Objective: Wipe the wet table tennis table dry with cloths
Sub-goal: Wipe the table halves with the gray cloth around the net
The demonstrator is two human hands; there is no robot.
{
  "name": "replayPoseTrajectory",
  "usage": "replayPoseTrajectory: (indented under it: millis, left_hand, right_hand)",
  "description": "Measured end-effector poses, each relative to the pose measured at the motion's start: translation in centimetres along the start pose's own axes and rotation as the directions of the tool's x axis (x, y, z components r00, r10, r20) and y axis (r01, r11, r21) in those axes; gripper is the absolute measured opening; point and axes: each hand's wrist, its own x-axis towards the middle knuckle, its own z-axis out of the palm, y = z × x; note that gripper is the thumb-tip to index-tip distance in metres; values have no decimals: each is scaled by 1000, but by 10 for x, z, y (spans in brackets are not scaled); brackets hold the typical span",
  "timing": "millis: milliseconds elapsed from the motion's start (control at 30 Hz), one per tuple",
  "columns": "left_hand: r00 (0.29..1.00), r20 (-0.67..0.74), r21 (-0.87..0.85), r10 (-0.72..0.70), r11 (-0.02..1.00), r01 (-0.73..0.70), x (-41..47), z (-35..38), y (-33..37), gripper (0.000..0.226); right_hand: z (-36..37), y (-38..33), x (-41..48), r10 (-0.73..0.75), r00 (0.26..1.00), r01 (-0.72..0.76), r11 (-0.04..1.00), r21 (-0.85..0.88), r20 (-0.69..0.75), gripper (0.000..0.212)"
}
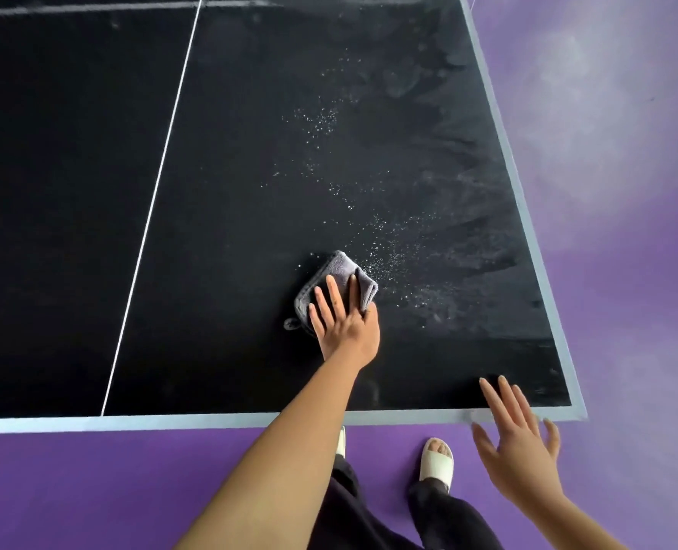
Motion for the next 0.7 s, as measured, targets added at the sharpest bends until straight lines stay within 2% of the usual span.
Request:
replayPoseTrajectory:
  millis: [100,200,400,533,600,667,700]
  left_hand:
    - [1000,10,10,16,1000,-16,-10,18,32,58]
    - [995,65,31,77,996,-80,-23,45,80,55]
    - [940,222,37,261,961,-275,-68,110,205,57]
    - [895,332,-35,299,952,-306,-96,139,275,58]
    - [842,440,-274,311,940,-204,-109,139,305,58]
    - [789,552,-568,268,814,121,-125,129,320,48]
    - [757,605,-624,245,736,261,-132,119,321,41]
  right_hand:
    - [-1,31,1,-106,993,108,994,-31,45,76]
    - [-4,53,1,-96,994,94,995,46,45,71]
    - [-32,132,-8,116,992,-97,946,310,-44,59]
    - [-60,193,-19,304,949,-222,834,505,-86,53]
    - [-74,212,-24,383,920,-260,748,610,-78,49]
    - [-86,222,-24,423,904,-266,659,703,-55,45]
    - [-94,222,-22,440,897,-262,601,755,-38,43]
